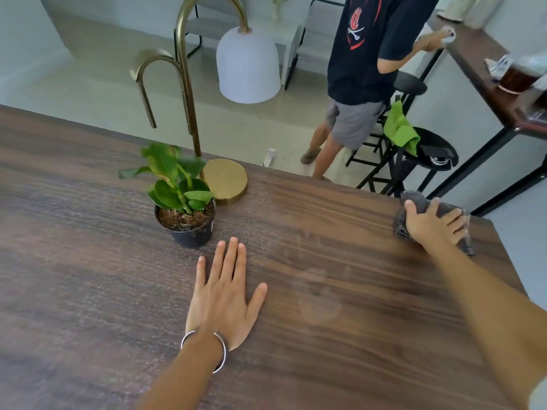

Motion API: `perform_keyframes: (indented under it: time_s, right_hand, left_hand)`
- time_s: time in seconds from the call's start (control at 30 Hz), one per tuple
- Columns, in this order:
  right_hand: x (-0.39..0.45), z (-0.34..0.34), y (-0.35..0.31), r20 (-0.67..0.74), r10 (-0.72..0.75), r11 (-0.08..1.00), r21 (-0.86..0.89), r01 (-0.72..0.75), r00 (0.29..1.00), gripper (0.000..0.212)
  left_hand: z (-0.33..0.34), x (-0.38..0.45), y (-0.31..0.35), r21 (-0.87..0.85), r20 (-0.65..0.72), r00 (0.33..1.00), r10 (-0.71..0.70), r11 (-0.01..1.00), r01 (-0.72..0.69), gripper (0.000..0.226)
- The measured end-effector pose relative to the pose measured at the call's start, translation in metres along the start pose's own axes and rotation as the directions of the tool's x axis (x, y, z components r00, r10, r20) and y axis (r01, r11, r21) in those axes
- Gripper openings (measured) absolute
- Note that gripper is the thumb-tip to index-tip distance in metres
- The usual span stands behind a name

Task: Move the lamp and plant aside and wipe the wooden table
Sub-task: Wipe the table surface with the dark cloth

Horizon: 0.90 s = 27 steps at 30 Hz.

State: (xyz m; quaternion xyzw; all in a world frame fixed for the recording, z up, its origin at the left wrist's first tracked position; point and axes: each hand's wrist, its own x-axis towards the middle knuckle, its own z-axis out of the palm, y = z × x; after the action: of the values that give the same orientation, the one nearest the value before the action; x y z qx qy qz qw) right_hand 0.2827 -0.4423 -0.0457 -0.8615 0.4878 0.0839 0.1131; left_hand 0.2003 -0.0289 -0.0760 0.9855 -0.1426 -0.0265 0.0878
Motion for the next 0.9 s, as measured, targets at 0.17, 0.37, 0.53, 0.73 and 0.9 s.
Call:
perform_keyframes:
  time_s: [0.17,0.37,0.53,0.73,0.9]
  right_hand:
    - [-0.054,0.051,-0.129,-0.018,-0.322,0.945,-0.068,0.32,0.946,0.081]
    - [-0.142,0.076,-0.189,0.102,-0.696,0.704,-0.102,0.703,0.711,0.073]
    - [-0.215,0.081,-0.03,0.125,-0.869,0.47,-0.092,0.878,0.479,0.069]
    - [-0.181,0.067,0.005,0.145,-0.861,0.47,-0.136,0.872,0.487,0.073]
    - [-0.145,0.066,-0.164,0.059,-0.615,0.781,-0.093,0.618,0.786,0.076]
  left_hand:
    - [0.001,0.0,-0.002,0.017,-0.011,1.0,0.003,1.0,-0.002,0.078]
    - [0.002,0.001,-0.004,0.043,0.011,1.0,-0.008,0.999,0.008,0.077]
    - [-0.012,-0.005,-0.007,-0.092,0.046,0.998,0.031,0.995,-0.027,0.063]
    - [-0.016,-0.063,-0.052,-0.005,-0.002,0.999,-0.04,0.999,0.04,0.074]
    - [-0.011,-0.063,-0.051,-0.009,-0.063,0.99,-0.127,0.992,0.126,0.072]
